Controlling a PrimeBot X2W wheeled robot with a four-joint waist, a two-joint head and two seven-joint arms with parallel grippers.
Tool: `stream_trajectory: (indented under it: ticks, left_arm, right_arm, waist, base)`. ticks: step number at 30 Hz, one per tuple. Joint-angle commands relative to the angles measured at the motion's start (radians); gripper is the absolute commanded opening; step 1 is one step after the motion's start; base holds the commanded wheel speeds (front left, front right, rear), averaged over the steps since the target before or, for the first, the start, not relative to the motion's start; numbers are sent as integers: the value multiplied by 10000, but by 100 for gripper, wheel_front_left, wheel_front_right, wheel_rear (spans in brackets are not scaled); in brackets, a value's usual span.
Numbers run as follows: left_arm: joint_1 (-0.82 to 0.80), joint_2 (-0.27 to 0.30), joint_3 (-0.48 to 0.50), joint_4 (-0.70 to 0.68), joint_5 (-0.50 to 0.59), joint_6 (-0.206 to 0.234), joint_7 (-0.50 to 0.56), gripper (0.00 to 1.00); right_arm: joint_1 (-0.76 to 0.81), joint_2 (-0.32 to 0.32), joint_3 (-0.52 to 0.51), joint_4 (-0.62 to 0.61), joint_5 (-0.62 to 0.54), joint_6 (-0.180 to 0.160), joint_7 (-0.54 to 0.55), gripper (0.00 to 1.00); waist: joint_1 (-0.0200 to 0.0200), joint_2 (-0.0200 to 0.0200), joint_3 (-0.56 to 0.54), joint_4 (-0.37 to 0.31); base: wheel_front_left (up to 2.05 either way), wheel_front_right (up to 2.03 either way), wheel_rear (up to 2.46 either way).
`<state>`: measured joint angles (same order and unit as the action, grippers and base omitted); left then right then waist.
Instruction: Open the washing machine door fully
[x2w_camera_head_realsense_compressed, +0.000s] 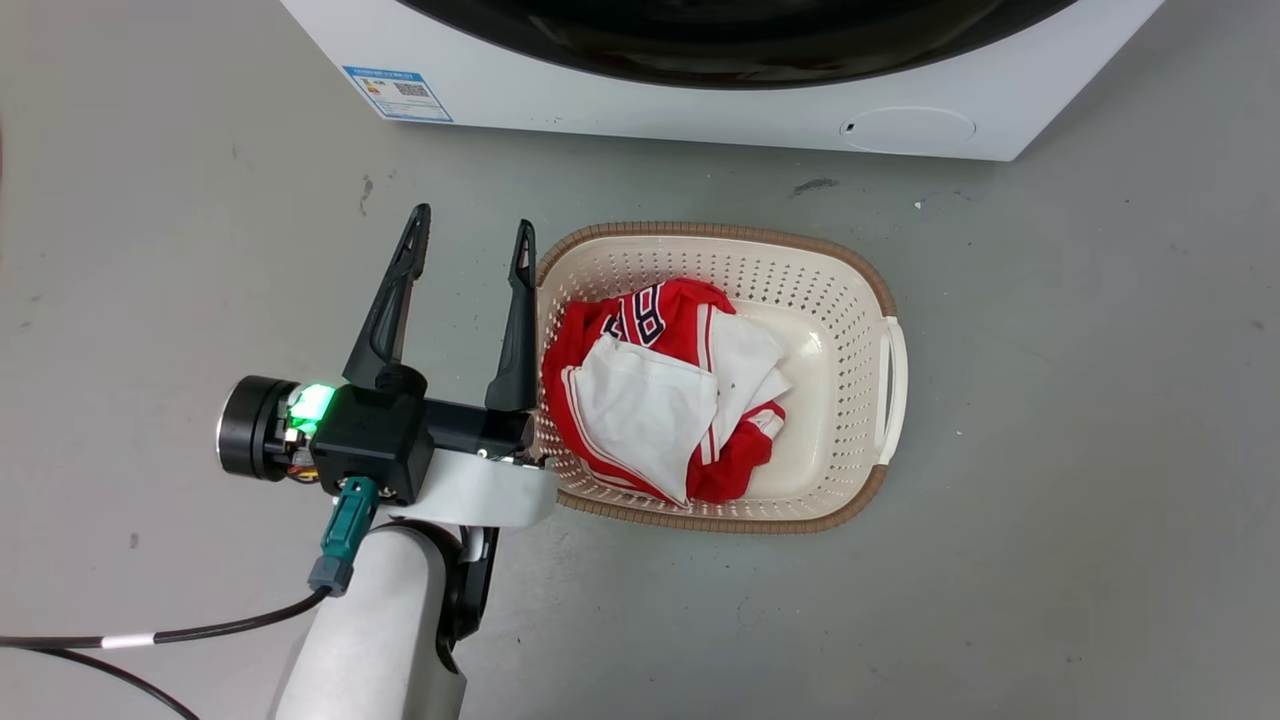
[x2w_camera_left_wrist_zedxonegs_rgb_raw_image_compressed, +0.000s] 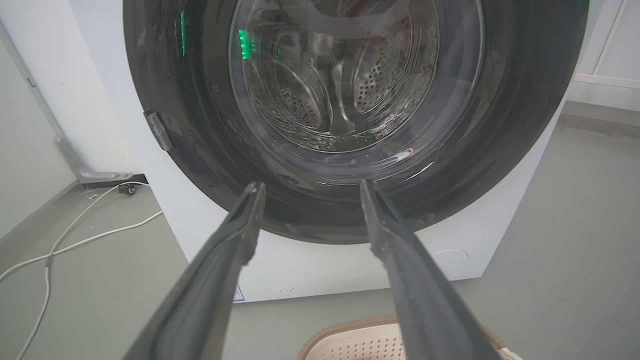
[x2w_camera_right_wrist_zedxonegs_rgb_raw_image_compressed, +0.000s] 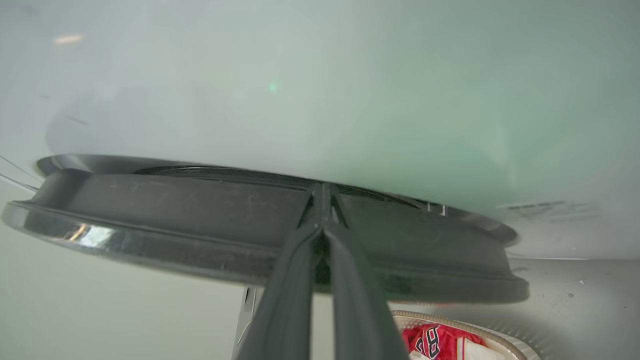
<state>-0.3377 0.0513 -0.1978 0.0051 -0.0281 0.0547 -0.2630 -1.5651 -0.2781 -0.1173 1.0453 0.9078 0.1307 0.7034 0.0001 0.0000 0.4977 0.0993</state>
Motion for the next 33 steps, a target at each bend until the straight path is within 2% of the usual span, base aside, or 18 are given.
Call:
stream_trajectory:
  ticks: [1,16,23,33]
  left_arm:
    - [-165,-12,-35,3,-17,61,-26,100]
    - [-109,-12,-12,137,-26,115,-26,100]
    - [125,-13,95,281,-13,36,-26,100]
    - [580,10,402,374,44,-97,-26,100]
  right_arm:
    - [-12,152,53,52,77,0,191,0]
    - [767,306,-265,-565,887,11,3068,0]
    - [1613,690,-279,-1154,1261,11,4362,0]
    - [3406,1496,-81,-2701,1719,11,5963,0]
  waist:
    - [-1,0,14,7]
    - [-1,0,-267,-152]
    - [-1,0,-809,-230]
    - [-1,0,-1657,-316]
  base:
    - [0,0,0]
    - [0,0,0]
    - [0,0,0]
    - [0,0,0]
